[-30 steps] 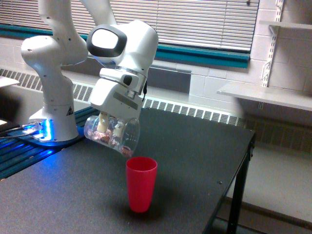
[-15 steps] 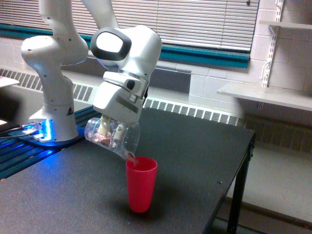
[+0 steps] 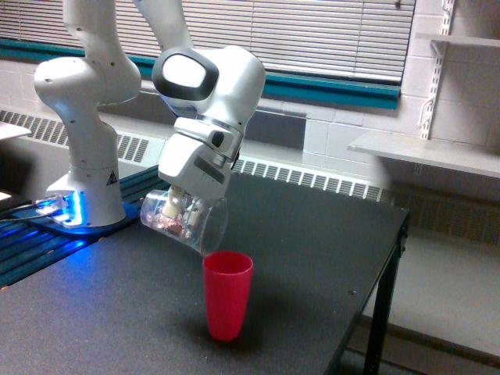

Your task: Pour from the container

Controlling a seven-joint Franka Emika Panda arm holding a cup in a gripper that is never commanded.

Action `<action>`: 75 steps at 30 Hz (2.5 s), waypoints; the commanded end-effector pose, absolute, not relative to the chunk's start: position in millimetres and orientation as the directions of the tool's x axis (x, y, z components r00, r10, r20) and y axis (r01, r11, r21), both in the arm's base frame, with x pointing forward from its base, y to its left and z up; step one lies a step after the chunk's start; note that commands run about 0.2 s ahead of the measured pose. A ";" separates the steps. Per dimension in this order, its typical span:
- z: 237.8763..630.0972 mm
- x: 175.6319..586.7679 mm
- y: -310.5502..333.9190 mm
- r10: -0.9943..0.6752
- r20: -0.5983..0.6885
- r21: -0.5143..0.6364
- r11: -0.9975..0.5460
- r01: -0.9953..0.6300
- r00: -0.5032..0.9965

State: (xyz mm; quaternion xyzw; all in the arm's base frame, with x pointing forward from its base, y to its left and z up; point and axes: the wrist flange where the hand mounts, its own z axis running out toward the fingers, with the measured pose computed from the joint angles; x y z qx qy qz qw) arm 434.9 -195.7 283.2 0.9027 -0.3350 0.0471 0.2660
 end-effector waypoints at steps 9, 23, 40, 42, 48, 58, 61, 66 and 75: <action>295.0 444.9 -194.4 -0.561 0.270 0.477 -0.628 -0.615 0.783; 290.3 448.6 -193.0 -0.539 0.243 0.517 -0.631 -0.578 0.807; 289.2 454.6 -192.1 -0.514 0.237 0.553 -0.626 -0.550 0.824; 288.9 455.2 -191.6 -0.512 0.235 0.553 -0.628 -0.547 0.826; 288.7 457.3 -188.9 -0.502 0.232 0.559 -0.632 -0.536 0.833; 286.8 459.6 -184.8 -0.477 0.217 0.587 -0.633 -0.504 0.852; 286.0 461.0 -183.0 -0.466 0.211 0.600 -0.633 -0.490 0.859; 284.1 463.5 -181.1 -0.455 0.203 0.610 -0.634 -0.475 0.867; 280.3 465.3 -178.9 -0.441 0.190 0.625 -0.635 -0.455 0.877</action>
